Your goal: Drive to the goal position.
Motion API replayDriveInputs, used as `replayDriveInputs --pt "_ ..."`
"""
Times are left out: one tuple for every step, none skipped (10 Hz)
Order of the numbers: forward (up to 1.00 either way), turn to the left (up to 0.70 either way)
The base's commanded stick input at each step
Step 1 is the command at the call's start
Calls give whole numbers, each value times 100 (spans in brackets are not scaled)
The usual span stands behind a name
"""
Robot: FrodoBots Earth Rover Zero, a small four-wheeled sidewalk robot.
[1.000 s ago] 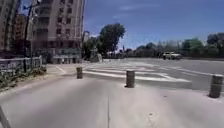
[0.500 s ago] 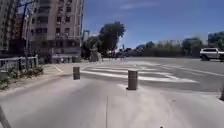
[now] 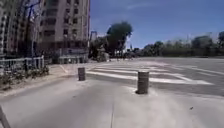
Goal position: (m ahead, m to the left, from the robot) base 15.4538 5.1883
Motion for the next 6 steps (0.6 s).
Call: replayDriveInputs --pt "45 0" --pt "45 0" --pt "45 0" --pt "45 11" --pt "45 27" --pt "45 27"
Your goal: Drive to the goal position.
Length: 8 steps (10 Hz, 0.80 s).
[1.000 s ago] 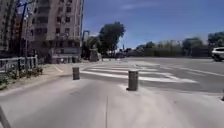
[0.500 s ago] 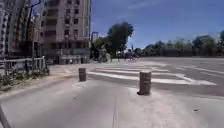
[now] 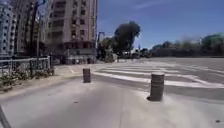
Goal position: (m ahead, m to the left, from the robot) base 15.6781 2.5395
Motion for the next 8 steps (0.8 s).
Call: replayDriveInputs --pt "45 27" --pt "70 0" --pt "70 0" --pt "70 0" --pt "70 0" --pt "70 0" --pt "70 0" --pt "70 0"
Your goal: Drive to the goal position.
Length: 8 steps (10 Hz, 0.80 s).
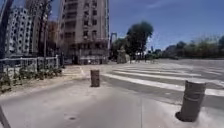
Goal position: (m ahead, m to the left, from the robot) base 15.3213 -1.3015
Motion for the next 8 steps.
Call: replayDriveInputs --pt "52 0" --pt "45 0" --pt "45 0" --pt "45 -22" --pt "45 -27" --pt "45 -27" --pt "45 -27" --pt "45 -27"
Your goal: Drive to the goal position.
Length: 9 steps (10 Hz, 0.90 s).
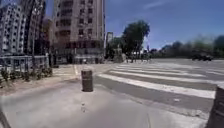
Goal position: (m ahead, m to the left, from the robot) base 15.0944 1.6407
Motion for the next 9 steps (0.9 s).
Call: replayDriveInputs --pt "45 -27" --pt "45 -27" --pt "45 -27" --pt "45 -27" --pt "45 -27" --pt "46 0" --pt "61 0" --pt "70 0" --pt "70 0"
